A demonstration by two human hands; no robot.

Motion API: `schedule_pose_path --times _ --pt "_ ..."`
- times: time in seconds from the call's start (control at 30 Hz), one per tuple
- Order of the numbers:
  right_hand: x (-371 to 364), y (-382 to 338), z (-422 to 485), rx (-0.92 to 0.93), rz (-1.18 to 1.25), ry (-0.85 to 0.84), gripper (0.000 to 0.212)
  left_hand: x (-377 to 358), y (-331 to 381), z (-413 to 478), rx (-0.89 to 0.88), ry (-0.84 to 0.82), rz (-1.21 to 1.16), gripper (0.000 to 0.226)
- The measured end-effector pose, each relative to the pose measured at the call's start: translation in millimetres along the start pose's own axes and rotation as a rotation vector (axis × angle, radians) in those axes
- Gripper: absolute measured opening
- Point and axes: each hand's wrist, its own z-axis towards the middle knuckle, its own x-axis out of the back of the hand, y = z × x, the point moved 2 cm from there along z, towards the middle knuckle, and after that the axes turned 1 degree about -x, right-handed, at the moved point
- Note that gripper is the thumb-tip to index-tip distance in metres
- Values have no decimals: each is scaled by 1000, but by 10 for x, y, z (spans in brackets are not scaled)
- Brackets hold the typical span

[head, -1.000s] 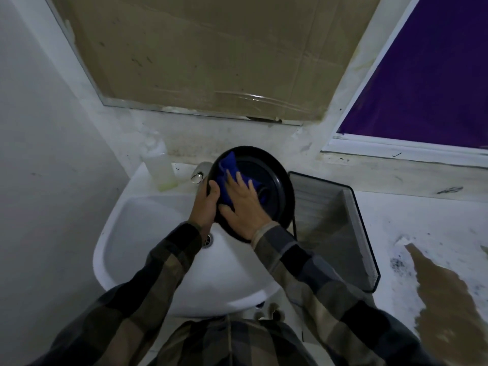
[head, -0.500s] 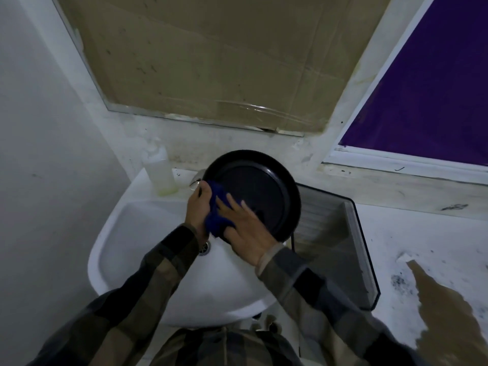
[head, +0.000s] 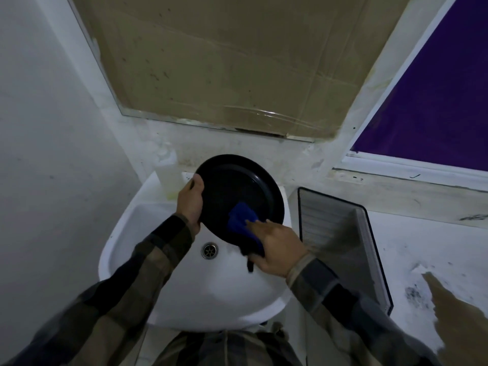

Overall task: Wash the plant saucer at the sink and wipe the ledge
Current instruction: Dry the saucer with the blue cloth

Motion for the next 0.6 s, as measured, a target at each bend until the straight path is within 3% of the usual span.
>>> schedule_pose_path --times 0.1,0.17,0.3,0.4,0.5,0.6 --pt "87 29 76 82 120 69 50 47 52 5 70 -15 -9 44" --pt "239 55 121 76 187 99 45 86 99 33 118 -39 9 36" --pt "488 56 222 183 100 206 45 78 173 23 230 -79 -33 33" --pt "665 135 306 131 262 211 42 28 223 -27 296 -156 -27 25" --pt "815 246 326 29 463 218 39 61 255 -1 291 -171 169 47" --pt "941 284 339 -70 685 217 26 109 266 84 135 -115 413 74"
